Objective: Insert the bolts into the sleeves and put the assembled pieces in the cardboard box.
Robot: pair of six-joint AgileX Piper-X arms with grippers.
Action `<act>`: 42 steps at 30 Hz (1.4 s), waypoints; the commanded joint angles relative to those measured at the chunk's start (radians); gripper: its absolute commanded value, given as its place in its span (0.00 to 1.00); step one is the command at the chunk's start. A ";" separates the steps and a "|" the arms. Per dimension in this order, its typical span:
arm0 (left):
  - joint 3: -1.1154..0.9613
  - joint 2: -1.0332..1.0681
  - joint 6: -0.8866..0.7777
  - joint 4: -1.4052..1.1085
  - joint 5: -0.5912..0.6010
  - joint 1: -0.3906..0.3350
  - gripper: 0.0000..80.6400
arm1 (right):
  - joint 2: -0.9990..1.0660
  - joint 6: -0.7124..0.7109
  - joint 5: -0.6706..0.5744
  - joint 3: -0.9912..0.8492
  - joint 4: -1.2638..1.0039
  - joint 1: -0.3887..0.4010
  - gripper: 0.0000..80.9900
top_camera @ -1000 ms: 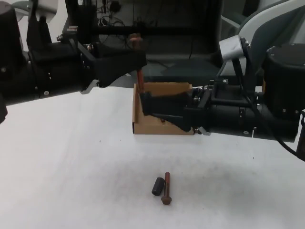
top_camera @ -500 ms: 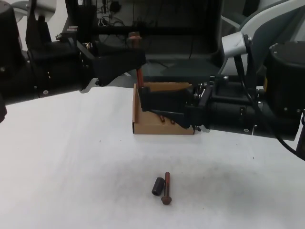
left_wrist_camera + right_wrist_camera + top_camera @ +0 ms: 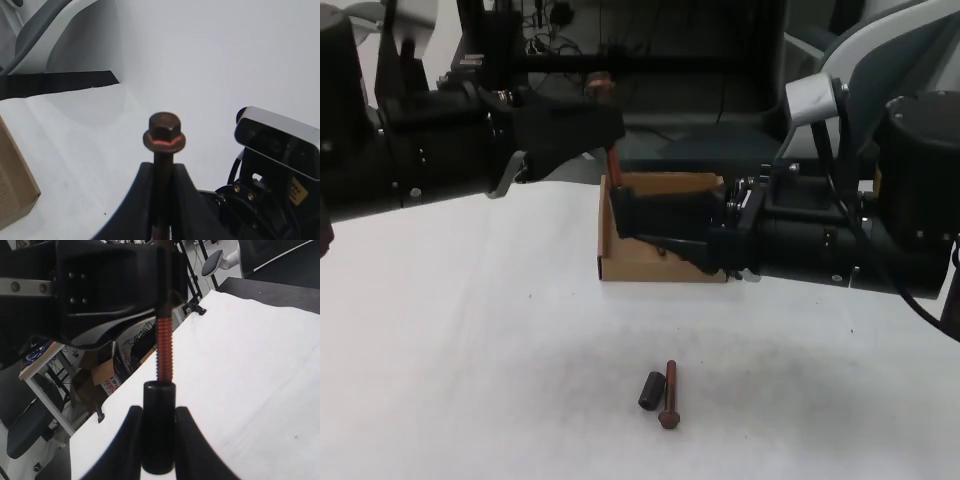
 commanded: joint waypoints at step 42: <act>-0.010 -0.004 0.023 -0.050 0.017 0.047 0.02 | 0.029 0.000 -0.032 -0.008 -0.010 -0.003 0.01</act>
